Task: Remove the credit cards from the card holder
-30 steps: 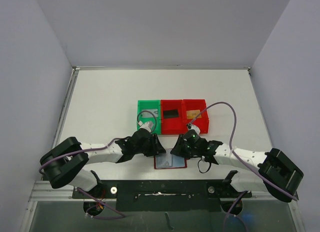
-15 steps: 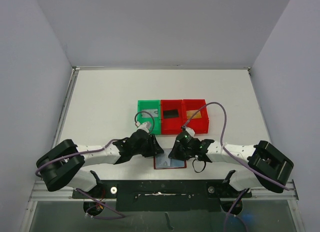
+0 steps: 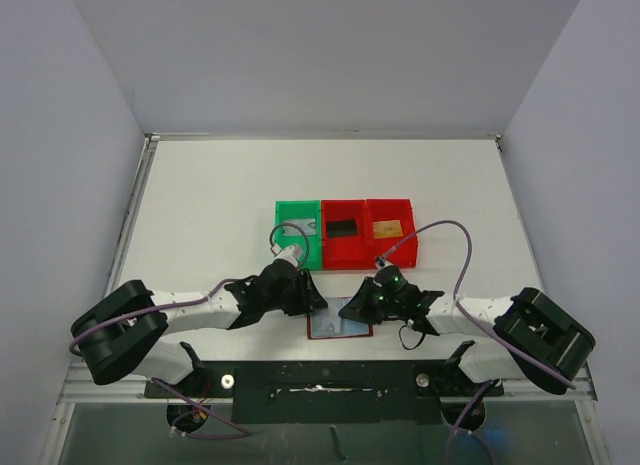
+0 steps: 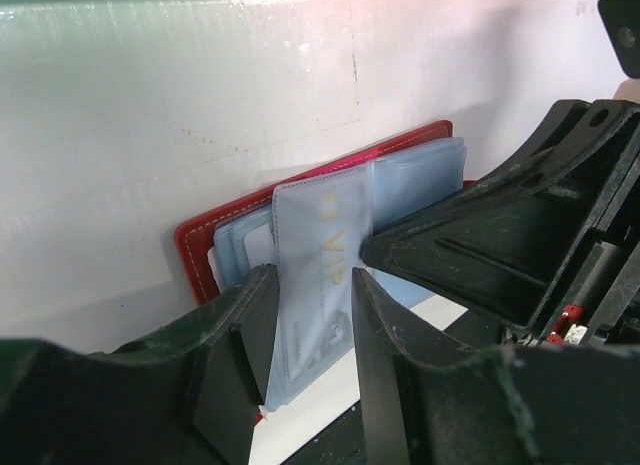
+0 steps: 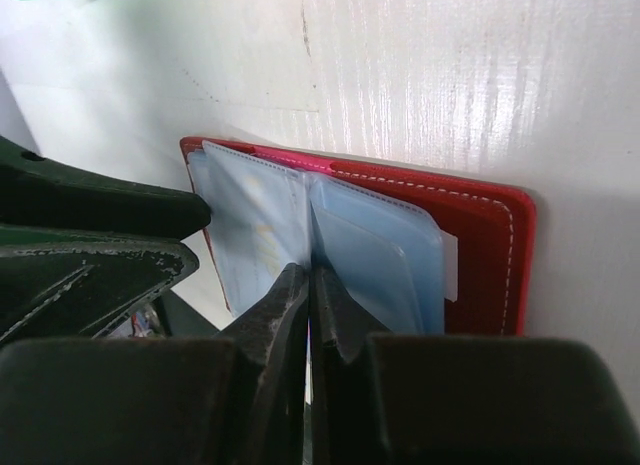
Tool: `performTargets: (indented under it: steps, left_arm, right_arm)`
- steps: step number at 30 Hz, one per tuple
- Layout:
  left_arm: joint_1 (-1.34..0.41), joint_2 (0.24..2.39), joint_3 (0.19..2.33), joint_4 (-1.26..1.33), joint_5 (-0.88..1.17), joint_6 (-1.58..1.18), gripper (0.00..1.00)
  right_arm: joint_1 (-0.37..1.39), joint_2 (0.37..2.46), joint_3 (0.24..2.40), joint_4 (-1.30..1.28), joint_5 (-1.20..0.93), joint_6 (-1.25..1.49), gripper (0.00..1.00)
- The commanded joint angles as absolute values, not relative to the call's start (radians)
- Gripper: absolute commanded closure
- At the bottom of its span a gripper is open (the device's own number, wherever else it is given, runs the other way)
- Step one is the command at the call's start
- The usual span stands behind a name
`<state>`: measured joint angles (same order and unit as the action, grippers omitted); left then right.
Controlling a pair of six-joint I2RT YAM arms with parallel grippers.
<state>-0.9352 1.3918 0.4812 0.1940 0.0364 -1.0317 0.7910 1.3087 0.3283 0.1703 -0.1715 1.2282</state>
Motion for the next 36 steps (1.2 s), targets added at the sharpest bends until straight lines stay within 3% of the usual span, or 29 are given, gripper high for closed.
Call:
performTargets:
  steps: [1, 29, 36]
  left_arm:
    - [-0.940, 1.406, 0.512, 0.205, 0.059, -1.015, 0.65]
    - [-0.940, 1.477, 0.528, 0.331, 0.144, -1.053, 0.63]
    - [-0.937, 1.403, 0.588, 0.142, 0.022, -0.991, 0.62]
  right_arm:
    - [0.737, 1.347, 0.229, 0.192, -0.156, 1.206, 1.00]
    - [0.606, 1.454, 0.106, 0.405, -0.281, 1.210, 1.00]
    - [0.605, 1.435, 0.109, 0.378, -0.266, 1.209, 1.00]
